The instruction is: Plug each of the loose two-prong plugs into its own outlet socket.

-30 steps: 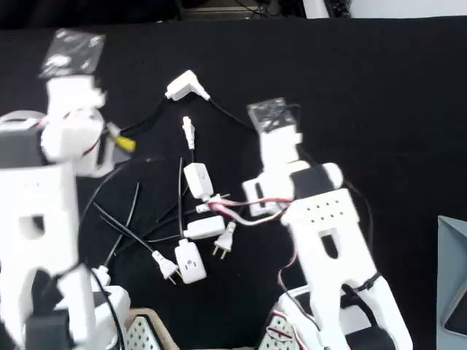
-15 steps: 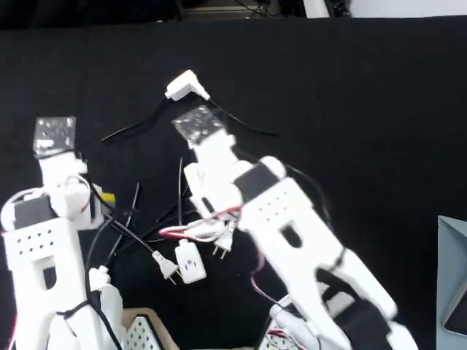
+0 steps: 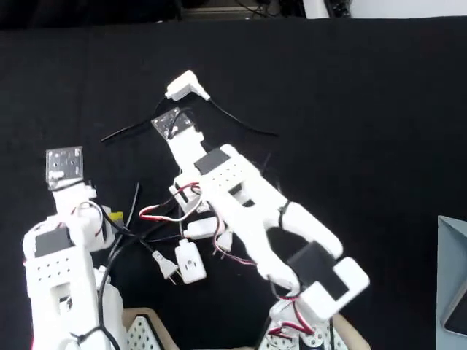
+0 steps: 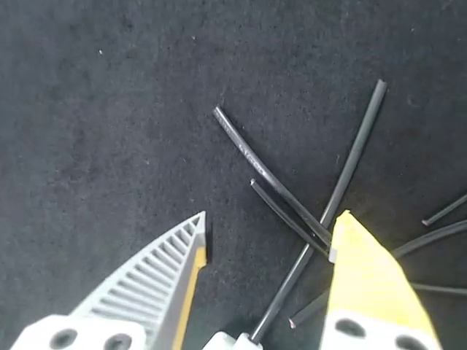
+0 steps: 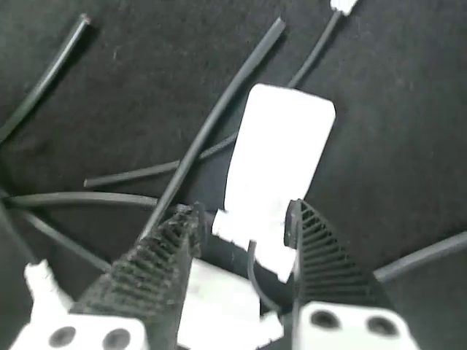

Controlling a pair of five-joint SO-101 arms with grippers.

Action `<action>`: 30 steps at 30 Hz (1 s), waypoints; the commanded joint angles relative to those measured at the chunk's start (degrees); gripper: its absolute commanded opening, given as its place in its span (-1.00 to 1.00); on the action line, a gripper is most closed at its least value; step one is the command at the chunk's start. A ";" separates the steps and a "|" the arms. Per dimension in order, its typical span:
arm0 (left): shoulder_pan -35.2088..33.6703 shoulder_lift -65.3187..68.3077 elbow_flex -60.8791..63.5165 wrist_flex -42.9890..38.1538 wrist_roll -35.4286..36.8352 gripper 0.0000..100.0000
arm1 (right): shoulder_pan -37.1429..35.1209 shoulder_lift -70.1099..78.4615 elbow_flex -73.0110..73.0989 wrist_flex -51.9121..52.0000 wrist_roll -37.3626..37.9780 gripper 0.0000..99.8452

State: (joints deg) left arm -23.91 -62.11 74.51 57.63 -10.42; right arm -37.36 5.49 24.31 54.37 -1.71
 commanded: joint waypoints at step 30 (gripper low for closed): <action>-0.31 -27.78 9.63 3.69 0.35 -0.44 | 7.74 -27.65 -4.62 12.31 3.96 -0.98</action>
State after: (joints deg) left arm -24.00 -89.36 84.35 60.97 -10.42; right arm -30.15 -16.04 22.73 63.43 1.36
